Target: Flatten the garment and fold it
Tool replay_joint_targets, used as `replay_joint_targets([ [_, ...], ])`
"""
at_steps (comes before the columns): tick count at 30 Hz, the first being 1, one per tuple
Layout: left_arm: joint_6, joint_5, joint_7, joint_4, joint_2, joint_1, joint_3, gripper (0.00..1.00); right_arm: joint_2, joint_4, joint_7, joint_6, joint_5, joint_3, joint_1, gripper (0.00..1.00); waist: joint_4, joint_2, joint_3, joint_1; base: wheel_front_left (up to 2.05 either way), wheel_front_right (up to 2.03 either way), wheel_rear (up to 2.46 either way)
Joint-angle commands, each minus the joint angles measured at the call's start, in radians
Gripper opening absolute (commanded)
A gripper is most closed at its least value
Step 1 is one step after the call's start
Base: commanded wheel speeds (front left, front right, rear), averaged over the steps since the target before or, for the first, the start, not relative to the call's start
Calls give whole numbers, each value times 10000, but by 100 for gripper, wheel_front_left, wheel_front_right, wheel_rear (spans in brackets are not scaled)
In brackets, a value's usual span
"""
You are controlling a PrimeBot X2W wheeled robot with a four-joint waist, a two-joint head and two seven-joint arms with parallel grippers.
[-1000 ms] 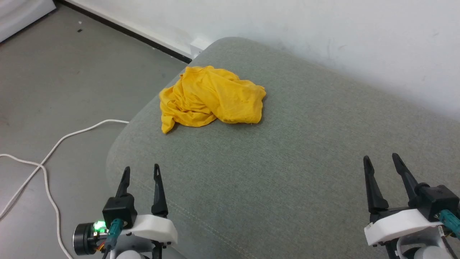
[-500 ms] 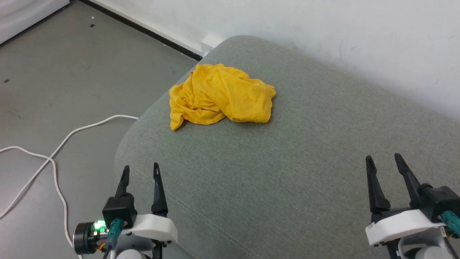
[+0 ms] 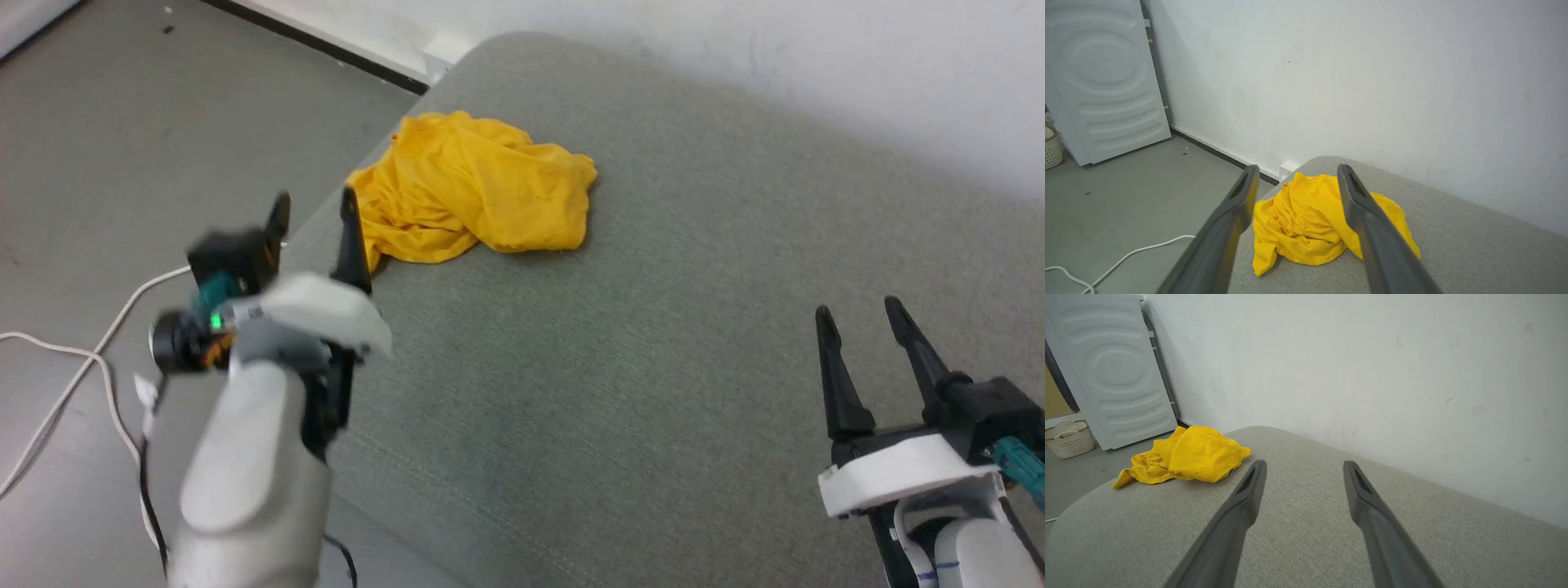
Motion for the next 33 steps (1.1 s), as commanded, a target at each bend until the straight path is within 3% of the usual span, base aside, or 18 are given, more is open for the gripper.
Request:
replay_joint_targets([
  [1, -183, -223, 466, 411, 195, -802, 132, 100, 17, -126, 50, -19, -100, 71, -262, 100, -1277, -1, 1428, -1, 0, 0, 0],
  [7, -576, -1069, 2449, 1871, 952, -3030, 733, 100, 17, -285, 64, -19, -219, 312, -919, 100, -2712, -1, 3036, -1, 0, 0, 0],
  [13, -650, -1698, 4083, 2671, 1832, -3904, 1341, 100, 17, -200, -168, -19, -140, 418, -1500, 100, -3852, -1, 4082, -1, 0, 0, 0],
  [20, -86, -2295, 6006, 2957, 2648, -3810, 2064, 100, 17, 156, -550, -19, 160, 457, -1921, 100, -4810, -1, 4802, -1, 0, 0, 0],
  [30, 687, -2329, 7822, 2235, 3084, -2662, 2150, 99, 17, 624, -814, -19, 281, 488, -2057, 100, -4875, -1, 4620, -1, 0, 0, 0],
  [31, 728, -2322, 7883, 2084, 3041, -2534, 2116, 42, 17, 689, -839, -19, 292, 480, -2038, 100, -4817, -1, 4454, -1, 0, 0, 0],
  [32, 798, -2304, 7859, 1888, 3000, -2416, 2110, 0, 17, 749, -859, -19, 308, 471, -2002, 100, -4754, -1, 4291, -1, 0, 0, 0],
  [33, 800, -2240, 7768, 1703, 3004, -2302, 2063, 0, 17, 822, -879, -19, 309, 453, -1951, 100, -4673, -1, 4079, -1, 0, 0, 0],
])
